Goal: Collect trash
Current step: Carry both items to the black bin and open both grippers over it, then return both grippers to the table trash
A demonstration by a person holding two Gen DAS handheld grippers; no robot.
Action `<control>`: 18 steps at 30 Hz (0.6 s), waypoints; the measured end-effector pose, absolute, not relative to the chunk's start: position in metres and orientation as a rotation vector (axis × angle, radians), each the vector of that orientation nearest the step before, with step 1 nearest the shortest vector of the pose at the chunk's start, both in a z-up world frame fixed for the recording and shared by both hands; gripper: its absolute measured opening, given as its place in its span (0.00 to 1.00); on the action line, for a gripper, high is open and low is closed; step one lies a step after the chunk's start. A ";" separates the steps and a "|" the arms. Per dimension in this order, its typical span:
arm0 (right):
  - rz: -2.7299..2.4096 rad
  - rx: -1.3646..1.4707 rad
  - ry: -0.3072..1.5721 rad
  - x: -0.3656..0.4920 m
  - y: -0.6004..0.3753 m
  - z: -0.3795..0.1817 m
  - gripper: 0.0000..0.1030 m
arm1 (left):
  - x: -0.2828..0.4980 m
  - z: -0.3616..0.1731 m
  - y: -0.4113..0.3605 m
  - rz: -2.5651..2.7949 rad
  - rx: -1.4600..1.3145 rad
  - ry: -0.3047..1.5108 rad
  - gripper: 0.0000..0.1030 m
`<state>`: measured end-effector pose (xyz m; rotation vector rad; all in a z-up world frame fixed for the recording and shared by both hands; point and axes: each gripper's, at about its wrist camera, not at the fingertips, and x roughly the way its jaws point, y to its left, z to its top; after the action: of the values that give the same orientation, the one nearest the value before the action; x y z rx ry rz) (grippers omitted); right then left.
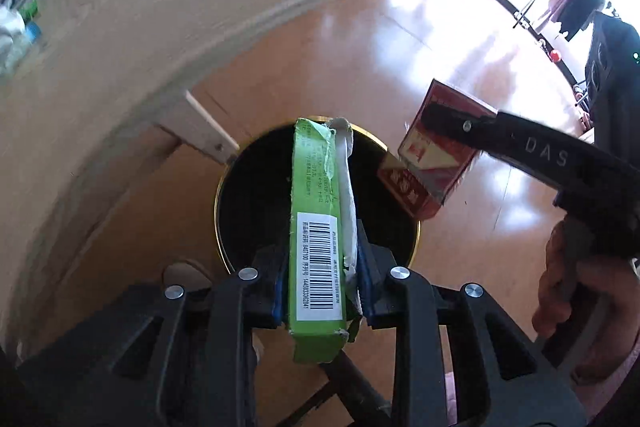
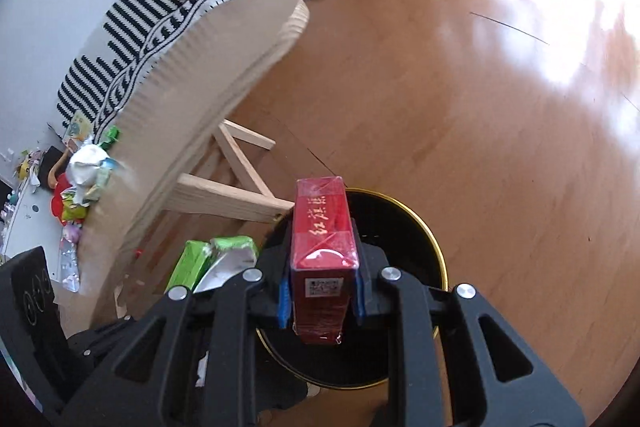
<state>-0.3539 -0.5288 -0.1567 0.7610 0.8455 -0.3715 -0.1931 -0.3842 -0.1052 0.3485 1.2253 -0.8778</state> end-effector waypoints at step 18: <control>-0.312 0.737 0.840 -0.322 -0.521 -0.141 0.62 | -0.205 -0.102 -0.406 -0.907 0.330 1.198 0.83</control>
<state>-0.3221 -0.5206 -0.1406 0.7373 0.8399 -0.3120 -0.2046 -0.4062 -0.1020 0.3301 1.1977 -0.9074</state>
